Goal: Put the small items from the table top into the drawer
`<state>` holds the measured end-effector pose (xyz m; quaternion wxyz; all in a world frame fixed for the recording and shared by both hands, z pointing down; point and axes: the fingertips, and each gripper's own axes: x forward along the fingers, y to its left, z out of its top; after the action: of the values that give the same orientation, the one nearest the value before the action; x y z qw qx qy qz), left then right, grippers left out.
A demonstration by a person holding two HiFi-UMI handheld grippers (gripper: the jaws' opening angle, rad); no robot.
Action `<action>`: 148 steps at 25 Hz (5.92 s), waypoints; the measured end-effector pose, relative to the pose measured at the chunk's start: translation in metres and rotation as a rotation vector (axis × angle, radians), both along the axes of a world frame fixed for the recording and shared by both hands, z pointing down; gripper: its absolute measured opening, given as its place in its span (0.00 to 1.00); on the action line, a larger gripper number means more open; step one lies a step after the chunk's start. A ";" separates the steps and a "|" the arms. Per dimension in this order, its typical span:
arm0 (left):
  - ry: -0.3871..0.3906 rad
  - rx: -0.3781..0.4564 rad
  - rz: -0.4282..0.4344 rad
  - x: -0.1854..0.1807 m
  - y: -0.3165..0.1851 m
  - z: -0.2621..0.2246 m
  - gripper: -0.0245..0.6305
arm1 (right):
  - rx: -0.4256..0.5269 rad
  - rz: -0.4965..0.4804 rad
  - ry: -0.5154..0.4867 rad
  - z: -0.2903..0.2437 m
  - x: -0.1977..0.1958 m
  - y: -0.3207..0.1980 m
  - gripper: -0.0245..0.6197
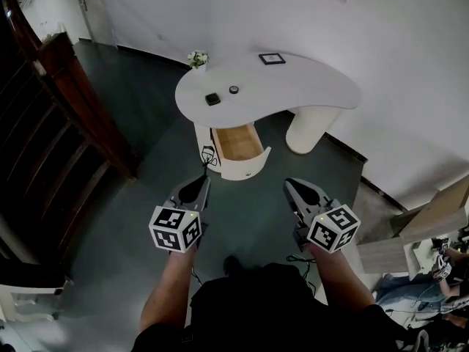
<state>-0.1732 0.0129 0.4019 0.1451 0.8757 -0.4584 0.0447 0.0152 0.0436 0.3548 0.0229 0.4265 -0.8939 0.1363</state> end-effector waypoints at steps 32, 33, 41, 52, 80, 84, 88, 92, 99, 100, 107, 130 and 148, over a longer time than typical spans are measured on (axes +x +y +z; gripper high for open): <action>-0.084 -0.105 -0.098 0.052 -0.190 0.032 0.06 | -0.112 -0.162 -0.079 0.052 0.029 -0.243 0.06; -0.092 -0.109 -0.103 0.055 -0.197 0.033 0.06 | -0.119 -0.168 -0.083 0.055 0.032 -0.249 0.06; -0.138 -0.099 -0.131 0.070 -0.234 0.027 0.06 | -0.117 -0.186 -0.106 0.055 0.055 -0.284 0.06; -0.078 -0.073 -0.068 0.058 -0.243 0.028 0.06 | -0.091 -0.124 -0.048 0.043 0.040 -0.289 0.06; -0.241 -0.412 0.182 0.099 -0.268 0.204 0.06 | -0.295 -0.084 -0.002 0.155 0.036 -0.343 0.06; -0.291 -0.459 0.233 0.110 -0.271 0.236 0.06 | -0.320 -0.077 0.002 0.172 0.044 -0.345 0.06; -0.363 -0.507 0.287 0.118 -0.274 0.270 0.06 | -0.344 -0.084 0.010 0.189 0.048 -0.346 0.06; -0.460 -0.584 0.364 0.121 -0.271 0.307 0.06 | -0.367 -0.099 0.019 0.204 0.045 -0.346 0.06; -0.599 -0.650 0.471 0.125 -0.275 0.349 0.06 | -0.395 -0.108 0.026 0.223 0.050 -0.352 0.06; -0.622 -0.657 0.483 0.125 -0.276 0.355 0.06 | -0.399 -0.109 0.027 0.226 0.051 -0.352 0.06; -0.773 -0.683 0.586 0.127 -0.280 0.389 0.06 | -0.431 -0.120 0.030 0.239 0.055 -0.353 0.06; -1.033 -0.672 0.766 0.120 -0.284 0.447 0.06 | -0.471 -0.108 0.026 0.265 0.067 -0.350 0.06; -0.996 -0.719 0.761 0.123 -0.281 0.459 0.07 | -0.482 -0.067 0.023 0.278 0.083 -0.339 0.06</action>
<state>-0.0502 -0.2680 0.8608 0.1723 0.7485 -0.0901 0.6339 0.0977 -0.2954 0.6324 0.1386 0.3803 -0.8489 0.3399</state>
